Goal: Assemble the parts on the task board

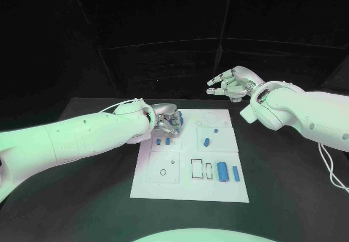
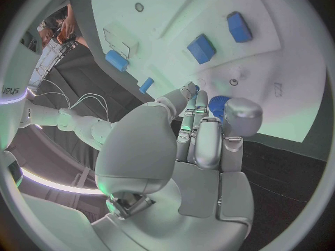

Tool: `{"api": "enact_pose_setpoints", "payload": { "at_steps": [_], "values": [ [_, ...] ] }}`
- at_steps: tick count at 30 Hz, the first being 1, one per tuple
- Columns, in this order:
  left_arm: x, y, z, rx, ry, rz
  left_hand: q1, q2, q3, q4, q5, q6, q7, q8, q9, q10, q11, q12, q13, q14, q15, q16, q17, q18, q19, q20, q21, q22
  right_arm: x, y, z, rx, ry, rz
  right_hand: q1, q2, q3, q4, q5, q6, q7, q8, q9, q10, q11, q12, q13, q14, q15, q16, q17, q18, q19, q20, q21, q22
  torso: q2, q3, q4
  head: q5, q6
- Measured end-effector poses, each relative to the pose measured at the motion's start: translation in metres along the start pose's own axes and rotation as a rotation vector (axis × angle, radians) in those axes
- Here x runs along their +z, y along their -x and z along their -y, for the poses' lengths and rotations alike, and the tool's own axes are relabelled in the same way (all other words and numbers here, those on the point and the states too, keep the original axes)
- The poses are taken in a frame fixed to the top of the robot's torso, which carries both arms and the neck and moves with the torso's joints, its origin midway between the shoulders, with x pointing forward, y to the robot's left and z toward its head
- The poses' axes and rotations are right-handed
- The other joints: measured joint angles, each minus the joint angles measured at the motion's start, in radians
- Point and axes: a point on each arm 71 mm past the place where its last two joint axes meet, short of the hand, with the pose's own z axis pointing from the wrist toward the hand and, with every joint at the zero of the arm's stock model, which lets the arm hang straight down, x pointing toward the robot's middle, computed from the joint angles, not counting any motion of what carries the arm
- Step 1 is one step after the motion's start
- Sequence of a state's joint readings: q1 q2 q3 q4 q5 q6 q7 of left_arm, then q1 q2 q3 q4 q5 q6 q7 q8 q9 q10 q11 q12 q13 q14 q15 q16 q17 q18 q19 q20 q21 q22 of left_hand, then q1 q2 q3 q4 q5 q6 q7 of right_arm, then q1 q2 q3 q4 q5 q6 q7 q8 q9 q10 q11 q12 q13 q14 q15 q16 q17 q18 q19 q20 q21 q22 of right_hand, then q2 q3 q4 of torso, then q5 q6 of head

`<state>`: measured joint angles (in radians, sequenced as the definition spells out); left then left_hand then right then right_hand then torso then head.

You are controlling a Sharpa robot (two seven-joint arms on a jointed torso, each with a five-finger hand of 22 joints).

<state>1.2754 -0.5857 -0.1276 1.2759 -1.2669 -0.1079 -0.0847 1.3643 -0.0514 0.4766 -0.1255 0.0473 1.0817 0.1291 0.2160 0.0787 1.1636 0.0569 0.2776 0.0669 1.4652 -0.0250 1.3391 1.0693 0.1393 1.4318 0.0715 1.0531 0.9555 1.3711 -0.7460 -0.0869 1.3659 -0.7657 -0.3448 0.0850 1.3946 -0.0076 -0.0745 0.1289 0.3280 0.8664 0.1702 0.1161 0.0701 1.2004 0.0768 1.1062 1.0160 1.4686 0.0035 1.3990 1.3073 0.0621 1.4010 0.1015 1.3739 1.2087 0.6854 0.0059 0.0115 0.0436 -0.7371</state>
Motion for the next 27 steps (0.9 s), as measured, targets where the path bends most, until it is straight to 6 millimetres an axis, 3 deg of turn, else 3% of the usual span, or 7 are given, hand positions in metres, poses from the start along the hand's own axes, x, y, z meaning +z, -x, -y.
{"api": "enact_pose_setpoints", "payload": {
  "at_steps": [8,16,27],
  "values": [
    [-0.018,0.008,-0.014,-0.047,0.020,0.023,-0.005,-0.005,0.003,-0.003,0.000,0.001,0.001,-0.003,0.000,0.000,0.000,-0.004,0.000,0.000,0.000,0.000,-0.004,0.000,0.000,0.000,0.001,0.006,0.000,0.002,0.002,-0.002,-0.005,0.005,0.000,0.000,0.000,0.000,0.000,0.000,0.000,0.000,0.000,0.000,0.000,0.000,0.000,0.000,0.000,0.000,0.000,0.000,0.000,0.000,0.000,0.000,0.000,0.0000,0.0004,0.002,0.007],
    [-0.032,0.012,-0.033,-0.067,0.063,0.018,-0.005,-0.005,0.003,-0.003,0.000,0.005,-0.002,-0.003,0.000,0.000,0.000,-0.004,0.000,0.000,0.000,0.000,-0.005,0.000,0.000,0.000,0.004,0.008,0.000,0.003,0.003,-0.002,-0.007,0.006,0.000,0.000,0.000,0.000,0.000,0.000,0.000,0.000,0.000,0.000,0.000,0.000,0.000,0.000,0.000,0.000,0.000,0.000,0.000,0.000,0.000,0.000,0.001,0.0000,-0.0006,0.003,0.006],
    [-0.032,0.013,-0.045,-0.072,0.103,-0.002,-0.009,-0.009,0.002,-0.003,0.000,0.005,-0.002,-0.003,-0.001,0.000,0.000,-0.008,0.000,0.000,0.000,0.000,-0.005,0.000,0.000,0.000,0.004,0.009,0.000,0.002,0.002,-0.002,-0.006,0.005,0.000,0.000,0.000,0.000,0.004,0.000,0.000,0.005,0.000,0.000,0.000,0.000,0.000,0.000,0.000,0.000,0.000,0.000,0.000,0.000,0.000,0.000,0.003,0.0002,-0.0030,0.007,0.005]
  ]
}}
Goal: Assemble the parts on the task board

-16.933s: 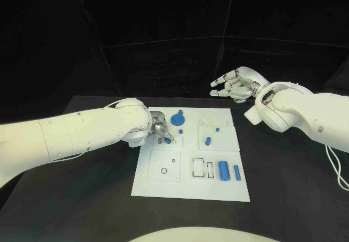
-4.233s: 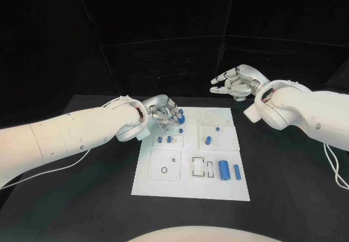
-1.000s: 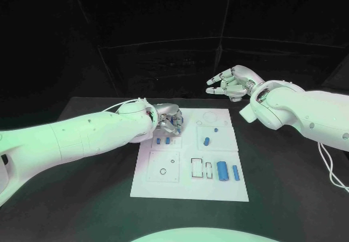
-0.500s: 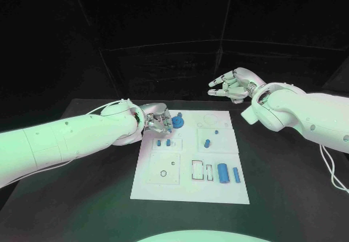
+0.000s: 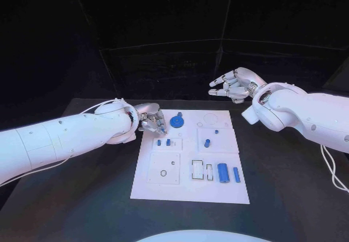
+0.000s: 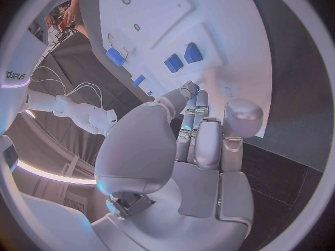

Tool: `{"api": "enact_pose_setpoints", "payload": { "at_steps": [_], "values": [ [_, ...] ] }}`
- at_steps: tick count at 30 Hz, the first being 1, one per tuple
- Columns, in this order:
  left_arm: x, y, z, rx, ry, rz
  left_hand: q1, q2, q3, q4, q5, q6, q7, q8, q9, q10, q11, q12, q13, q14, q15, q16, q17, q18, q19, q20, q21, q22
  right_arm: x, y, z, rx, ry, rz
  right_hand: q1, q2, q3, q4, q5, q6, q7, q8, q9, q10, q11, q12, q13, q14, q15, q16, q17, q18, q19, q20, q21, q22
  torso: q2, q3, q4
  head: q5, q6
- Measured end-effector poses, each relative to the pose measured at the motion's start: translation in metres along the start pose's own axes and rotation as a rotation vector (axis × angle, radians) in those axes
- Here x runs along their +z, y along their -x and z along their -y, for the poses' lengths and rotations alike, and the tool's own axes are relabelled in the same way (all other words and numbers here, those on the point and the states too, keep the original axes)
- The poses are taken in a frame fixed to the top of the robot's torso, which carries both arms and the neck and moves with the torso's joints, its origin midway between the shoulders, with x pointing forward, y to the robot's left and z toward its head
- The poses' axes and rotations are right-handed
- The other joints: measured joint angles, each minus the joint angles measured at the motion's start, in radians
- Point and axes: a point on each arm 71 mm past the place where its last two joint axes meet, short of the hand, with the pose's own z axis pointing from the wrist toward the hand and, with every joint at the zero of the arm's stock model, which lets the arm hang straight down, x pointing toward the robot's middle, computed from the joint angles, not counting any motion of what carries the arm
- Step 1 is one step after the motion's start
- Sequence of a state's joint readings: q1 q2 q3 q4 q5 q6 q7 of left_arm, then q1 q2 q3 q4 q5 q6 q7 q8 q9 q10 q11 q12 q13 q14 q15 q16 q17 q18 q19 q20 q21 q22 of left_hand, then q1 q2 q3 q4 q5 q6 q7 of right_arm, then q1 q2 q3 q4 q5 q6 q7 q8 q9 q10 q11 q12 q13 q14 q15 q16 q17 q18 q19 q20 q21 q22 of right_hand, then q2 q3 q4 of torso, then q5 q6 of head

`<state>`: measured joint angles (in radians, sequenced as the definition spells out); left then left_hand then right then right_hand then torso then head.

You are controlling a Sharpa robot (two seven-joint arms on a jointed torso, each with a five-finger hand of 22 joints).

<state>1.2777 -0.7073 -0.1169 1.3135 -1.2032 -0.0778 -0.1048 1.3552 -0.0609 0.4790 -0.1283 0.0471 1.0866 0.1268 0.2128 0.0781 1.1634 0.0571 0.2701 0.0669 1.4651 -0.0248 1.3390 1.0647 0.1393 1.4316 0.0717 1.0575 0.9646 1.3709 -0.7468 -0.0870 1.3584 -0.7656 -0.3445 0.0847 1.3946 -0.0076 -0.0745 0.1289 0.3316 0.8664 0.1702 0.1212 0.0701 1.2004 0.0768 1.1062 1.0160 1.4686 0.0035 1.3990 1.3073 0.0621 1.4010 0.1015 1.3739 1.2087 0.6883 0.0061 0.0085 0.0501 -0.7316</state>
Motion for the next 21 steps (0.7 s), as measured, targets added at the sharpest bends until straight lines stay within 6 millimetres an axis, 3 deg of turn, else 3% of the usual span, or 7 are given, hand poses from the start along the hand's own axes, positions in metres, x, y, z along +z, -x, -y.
{"api": "enact_pose_setpoints", "payload": {
  "at_steps": [21],
  "values": [
    [0.016,-0.004,0.003,0.004,0.013,-0.022,0.000,0.000,0.000,0.000,-0.001,0.000,0.000,-0.004,0.000,0.004,-0.004,0.000,0.000,0.000,0.000,0.000,-0.001,0.000,0.000,0.000,0.000,0.001,0.000,-0.002,-0.002,0.002,0.006,-0.006,0.000,0.000,0.000,0.000,0.000,0.000,0.000,0.000,0.000,0.000,0.000,0.000,0.000,0.000,0.000,0.000,0.001,0.000,0.000,0.000,0.000,0.000,0.000,0.0009,-0.0005,-0.004,-0.005]
  ]
}}
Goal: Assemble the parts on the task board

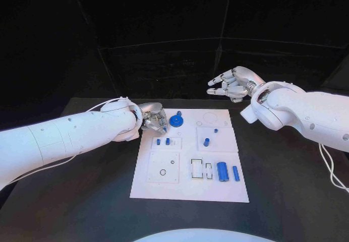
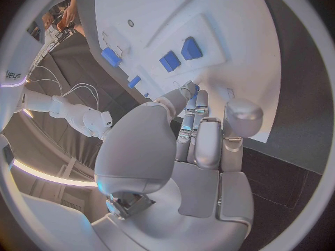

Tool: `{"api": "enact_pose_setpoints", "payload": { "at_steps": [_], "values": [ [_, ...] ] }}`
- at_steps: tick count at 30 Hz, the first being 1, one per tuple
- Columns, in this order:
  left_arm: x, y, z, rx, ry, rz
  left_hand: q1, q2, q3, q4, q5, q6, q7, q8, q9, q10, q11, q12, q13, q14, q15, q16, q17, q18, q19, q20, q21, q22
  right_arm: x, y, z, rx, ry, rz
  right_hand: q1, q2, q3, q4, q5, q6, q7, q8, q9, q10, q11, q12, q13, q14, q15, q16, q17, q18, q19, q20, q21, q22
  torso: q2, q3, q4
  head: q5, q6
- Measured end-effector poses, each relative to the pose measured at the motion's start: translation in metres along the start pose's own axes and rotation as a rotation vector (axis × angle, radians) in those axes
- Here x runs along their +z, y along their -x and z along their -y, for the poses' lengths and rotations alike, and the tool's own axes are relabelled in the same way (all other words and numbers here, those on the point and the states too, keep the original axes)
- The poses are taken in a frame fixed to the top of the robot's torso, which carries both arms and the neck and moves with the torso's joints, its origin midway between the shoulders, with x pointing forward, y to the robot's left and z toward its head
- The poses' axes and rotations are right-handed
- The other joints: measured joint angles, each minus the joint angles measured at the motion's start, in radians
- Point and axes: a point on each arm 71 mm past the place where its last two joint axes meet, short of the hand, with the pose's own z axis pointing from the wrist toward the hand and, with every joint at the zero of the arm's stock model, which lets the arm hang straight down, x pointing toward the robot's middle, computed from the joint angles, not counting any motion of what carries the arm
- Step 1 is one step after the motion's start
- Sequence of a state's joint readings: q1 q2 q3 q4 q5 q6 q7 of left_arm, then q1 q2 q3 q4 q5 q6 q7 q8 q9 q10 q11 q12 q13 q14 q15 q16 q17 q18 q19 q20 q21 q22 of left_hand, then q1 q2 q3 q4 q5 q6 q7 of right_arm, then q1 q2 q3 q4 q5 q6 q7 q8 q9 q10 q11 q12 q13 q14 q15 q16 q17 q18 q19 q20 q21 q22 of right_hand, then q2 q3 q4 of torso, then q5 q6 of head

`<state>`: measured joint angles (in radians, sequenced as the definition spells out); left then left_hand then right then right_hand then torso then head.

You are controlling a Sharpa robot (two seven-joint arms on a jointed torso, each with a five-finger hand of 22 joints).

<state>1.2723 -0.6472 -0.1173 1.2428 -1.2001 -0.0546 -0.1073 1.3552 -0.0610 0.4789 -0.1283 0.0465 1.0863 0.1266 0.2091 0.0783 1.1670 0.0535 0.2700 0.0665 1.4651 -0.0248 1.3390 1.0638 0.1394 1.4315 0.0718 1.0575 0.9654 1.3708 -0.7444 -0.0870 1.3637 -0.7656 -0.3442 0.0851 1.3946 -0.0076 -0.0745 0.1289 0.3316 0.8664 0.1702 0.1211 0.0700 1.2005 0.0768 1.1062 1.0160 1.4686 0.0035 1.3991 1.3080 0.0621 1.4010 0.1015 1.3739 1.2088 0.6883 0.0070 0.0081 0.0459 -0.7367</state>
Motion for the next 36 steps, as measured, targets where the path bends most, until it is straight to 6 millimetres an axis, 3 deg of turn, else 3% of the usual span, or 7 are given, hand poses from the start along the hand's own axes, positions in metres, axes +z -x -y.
{"api": "enact_pose_setpoints", "payload": {
  "at_steps": [21,26,36],
  "values": [
    [0.0029,-0.0024,0.0032,0.003,0.001,-0.024,0.000,0.000,0.000,0.000,0.000,0.000,0.000,-0.001,-0.001,0.000,0.000,-0.004,0.000,0.000,0.000,0.000,-0.002,-0.010,0.000,0.000,0.008,0.011,0.0006,-0.0010,-0.0008,0.000,0.002,-0.002,0.000,0.000,0.000,0.000,0.000,0.000,0.000,0.000,0.000,0.000,0.000,0.000,0.000,0.000,0.000,0.000,0.000,0.000,0.000,0.000,0.000,0.000,-0.001,-0.0006,0.0010,0.000,-0.002],
    [0.0036,-0.0024,0.0034,0.004,0.006,-0.029,-0.020,-0.011,0.000,0.000,0.000,-0.001,0.000,-0.010,-0.001,0.000,0.000,-0.017,0.000,0.000,0.000,0.000,-0.004,-0.010,0.000,0.000,0.014,0.018,0.0008,-0.0012,-0.0009,0.001,0.002,-0.002,0.000,0.000,0.000,0.000,0.000,0.000,0.000,0.000,0.000,0.000,0.000,0.000,0.000,0.000,0.000,0.000,0.000,0.000,0.000,0.000,0.000,0.000,-0.001,-0.0006,0.0010,0.000,-0.003],
    [0.0046,-0.0045,0.0023,0.007,0.022,-0.047,-0.044,-0.035,-0.011,0.003,0.000,-0.056,0.019,-0.052,-0.013,-0.038,0.027,-0.054,-0.001,0.000,0.007,0.000,-0.019,-0.009,-0.004,0.004,0.014,0.019,0.0009,-0.0013,-0.0010,0.001,0.002,-0.002,0.000,0.000,0.000,0.000,0.000,0.000,0.000,0.000,0.000,0.000,0.000,0.000,0.000,0.000,0.000,0.000,0.000,0.000,0.000,0.000,0.000,0.000,-0.001,-0.0003,0.0009,0.001,-0.004]
  ]
}}
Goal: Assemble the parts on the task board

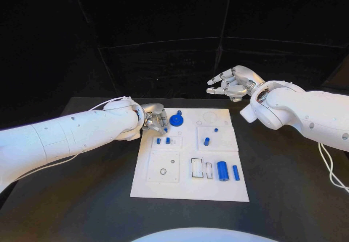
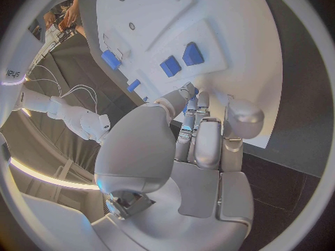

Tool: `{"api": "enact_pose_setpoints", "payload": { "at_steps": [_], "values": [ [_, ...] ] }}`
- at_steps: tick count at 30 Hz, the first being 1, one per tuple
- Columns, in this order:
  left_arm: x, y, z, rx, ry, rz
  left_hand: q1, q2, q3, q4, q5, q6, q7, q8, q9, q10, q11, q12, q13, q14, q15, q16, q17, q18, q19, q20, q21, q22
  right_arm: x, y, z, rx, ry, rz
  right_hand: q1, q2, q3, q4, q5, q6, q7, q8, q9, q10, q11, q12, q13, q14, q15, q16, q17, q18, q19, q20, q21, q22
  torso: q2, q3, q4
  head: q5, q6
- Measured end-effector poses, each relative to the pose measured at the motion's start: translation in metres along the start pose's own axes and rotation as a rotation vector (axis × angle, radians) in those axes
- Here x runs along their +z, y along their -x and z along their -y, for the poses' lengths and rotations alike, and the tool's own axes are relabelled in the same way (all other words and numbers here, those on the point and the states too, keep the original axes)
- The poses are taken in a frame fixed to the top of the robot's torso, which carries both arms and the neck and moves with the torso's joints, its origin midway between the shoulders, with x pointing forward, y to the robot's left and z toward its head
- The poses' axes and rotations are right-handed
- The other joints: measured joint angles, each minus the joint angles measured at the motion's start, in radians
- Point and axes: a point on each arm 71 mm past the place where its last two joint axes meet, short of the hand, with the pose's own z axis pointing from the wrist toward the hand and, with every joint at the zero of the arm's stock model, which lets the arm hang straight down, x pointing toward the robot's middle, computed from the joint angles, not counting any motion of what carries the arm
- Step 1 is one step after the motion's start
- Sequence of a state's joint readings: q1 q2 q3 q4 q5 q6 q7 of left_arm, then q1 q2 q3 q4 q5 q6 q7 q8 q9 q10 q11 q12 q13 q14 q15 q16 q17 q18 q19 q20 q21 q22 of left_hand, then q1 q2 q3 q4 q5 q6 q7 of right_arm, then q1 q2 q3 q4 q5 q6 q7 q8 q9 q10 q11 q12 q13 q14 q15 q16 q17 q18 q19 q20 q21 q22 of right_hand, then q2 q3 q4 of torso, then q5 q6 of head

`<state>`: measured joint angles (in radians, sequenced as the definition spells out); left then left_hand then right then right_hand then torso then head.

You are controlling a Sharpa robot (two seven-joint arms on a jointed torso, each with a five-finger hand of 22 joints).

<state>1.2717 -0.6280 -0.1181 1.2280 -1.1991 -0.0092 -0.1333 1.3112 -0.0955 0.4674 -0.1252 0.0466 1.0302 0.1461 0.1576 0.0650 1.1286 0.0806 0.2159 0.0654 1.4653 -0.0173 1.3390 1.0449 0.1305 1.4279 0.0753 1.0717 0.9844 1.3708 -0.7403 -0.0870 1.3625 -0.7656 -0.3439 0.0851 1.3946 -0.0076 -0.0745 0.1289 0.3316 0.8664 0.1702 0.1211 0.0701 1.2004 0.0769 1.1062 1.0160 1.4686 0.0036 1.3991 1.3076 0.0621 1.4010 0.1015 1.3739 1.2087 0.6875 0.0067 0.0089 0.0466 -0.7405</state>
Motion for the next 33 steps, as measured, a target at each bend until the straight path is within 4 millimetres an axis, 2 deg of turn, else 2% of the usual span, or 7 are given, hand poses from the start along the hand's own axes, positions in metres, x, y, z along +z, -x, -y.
{"api": "enact_pose_setpoints", "payload": {
  "at_steps": [19,20,22,24,26,28,33],
  "values": [
    [-0.004,0.001,-0.007,-0.003,0.017,0.006,-0.017,-0.017,-0.019,0.008,0.000,-0.044,0.008,-0.037,-0.001,-0.047,0.011,-0.030,0.000,0.001,0.008,0.000,-0.015,0.001,-0.011,0.011,-0.003,-0.006,0.000,0.003,0.003,-0.003,-0.007,0.005,0.000,0.000,0.000,0.000,0.000,0.000,0.000,0.000,0.000,-0.022,-0.001,-0.020,-0.025,-0.004,-0.004,-0.005,0.000,0.000,0.000,0.000,-0.007,-0.012,0.000,-0.0002,-0.0001,-0.002,0.002],
    [-0.005,0.002,-0.009,-0.004,0.020,0.009,-0.017,-0.017,-0.019,0.008,0.000,-0.048,0.009,-0.039,-0.001,-0.051,0.012,-0.030,0.000,0.003,0.011,0.000,-0.017,0.001,-0.011,0.011,-0.007,-0.008,0.000,0.003,0.003,-0.004,-0.010,0.006,0.005,0.005,0.000,0.000,0.000,0.000,0.000,0.000,0.000,-0.059,-0.001,-0.063,-0.071,-0.004,-0.004,-0.012,0.000,0.000,-0.003,-0.001,-0.015,-0.021,0.000,-0.0003,-0.0001,-0.002,0.003],
    [-0.007,0.003,-0.013,-0.006,0.025,0.014,-0.017,-0.017,-0.021,0.006,0.000,-0.048,0.009,-0.042,-0.001,-0.052,0.012,-0.035,0.000,0.004,0.011,0.000,-0.020,0.001,-0.011,0.011,-0.010,-0.012,-0.001,0.005,0.005,-0.010,-0.014,0.006,0.015,0.015,0.001,-0.001,0.000,0.004,-0.005,0.009,0.000,-0.146,-0.002,-0.178,-0.192,-0.004,-0.004,-0.040,0.000,0.016,-0.023,-0.003,-0.036,-0.053,-0.001,-0.0005,-0.0001,-0.002,0.004],
    [-0.011,0.004,-0.018,-0.010,0.034,0.023,-0.017,-0.017,-0.022,0.005,0.000,-0.052,0.013,-0.045,-0.001,-0.059,0.012,-0.035,0.000,0.000,0.014,-0.004,-0.022,0.001,-0.011,0.011,-0.010,-0.014,-0.002,0.007,0.007,-0.020,-0.020,0.004,0.041,0.020,0.014,-0.014,-0.002,0.020,-0.009,0.018,0.002,-0.189,-0.005,-0.258,-0.267,-0.002,-0.006,-0.076,-0.020,0.016,-0.037,-0.007,-0.057,-0.084,-0.001,-0.0008,-0.0001,-0.002,0.005],
    [-0.015,0.006,-0.024,-0.018,0.041,0.035,-0.016,-0.017,-0.022,0.005,0.000,-0.052,0.013,-0.045,-0.001,-0.064,0.014,-0.039,0.000,0.000,0.014,-0.005,-0.023,0.001,-0.014,0.014,-0.016,-0.018,-0.003,0.008,0.009,-0.035,-0.026,0.000,0.070,0.024,0.031,-0.027,-0.019,0.042,-0.010,0.026,0.003,-0.208,-0.007,-0.324,-0.323,-0.004,-0.011,-0.108,-0.048,0.016,-0.047,-0.011,-0.076,-0.109,-0.001,-0.0011,-0.0001,-0.003,0.006],
    [-0.020,0.009,-0.031,-0.036,0.049,0.055,-0.016,-0.017,-0.022,0.005,0.000,-0.052,0.013,-0.045,0.000,-0.064,0.014,-0.039,0.001,0.000,0.014,-0.007,-0.023,0.001,-0.014,0.014,-0.018,-0.021,-0.005,0.011,0.012,-0.062,-0.033,-0.005,0.094,0.027,0.054,-0.036,-0.032,0.064,-0.013,0.033,0.004,-0.219,-0.011,-0.376,-0.367,-0.004,-0.011,-0.134,-0.073,0.032,-0.049,-0.013,-0.087,-0.124,-0.001,-0.0012,0.0000,-0.005,0.007],
    [-0.034,0.018,-0.046,-0.150,0.027,0.140,-0.017,-0.008,-0.012,0.015,0.000,-0.011,0.020,-0.025,0.008,-0.028,0.014,-0.022,0.006,0.000,0.014,-0.007,-0.025,0.001,-0.013,0.020,-0.039,-0.043,-0.018,0.015,0.019,-0.152,-0.044,-0.029,0.131,0.017,0.119,-0.057,-0.049,0.110,-0.023,0.046,0.005,-0.214,-0.018,-0.498,-0.482,-0.002,-0.020,-0.179,-0.115,0.031,-0.049,-0.013,-0.093,-0.132,-0.002,-0.0016,0.0001,-0.010,0.013]
  ]
}}
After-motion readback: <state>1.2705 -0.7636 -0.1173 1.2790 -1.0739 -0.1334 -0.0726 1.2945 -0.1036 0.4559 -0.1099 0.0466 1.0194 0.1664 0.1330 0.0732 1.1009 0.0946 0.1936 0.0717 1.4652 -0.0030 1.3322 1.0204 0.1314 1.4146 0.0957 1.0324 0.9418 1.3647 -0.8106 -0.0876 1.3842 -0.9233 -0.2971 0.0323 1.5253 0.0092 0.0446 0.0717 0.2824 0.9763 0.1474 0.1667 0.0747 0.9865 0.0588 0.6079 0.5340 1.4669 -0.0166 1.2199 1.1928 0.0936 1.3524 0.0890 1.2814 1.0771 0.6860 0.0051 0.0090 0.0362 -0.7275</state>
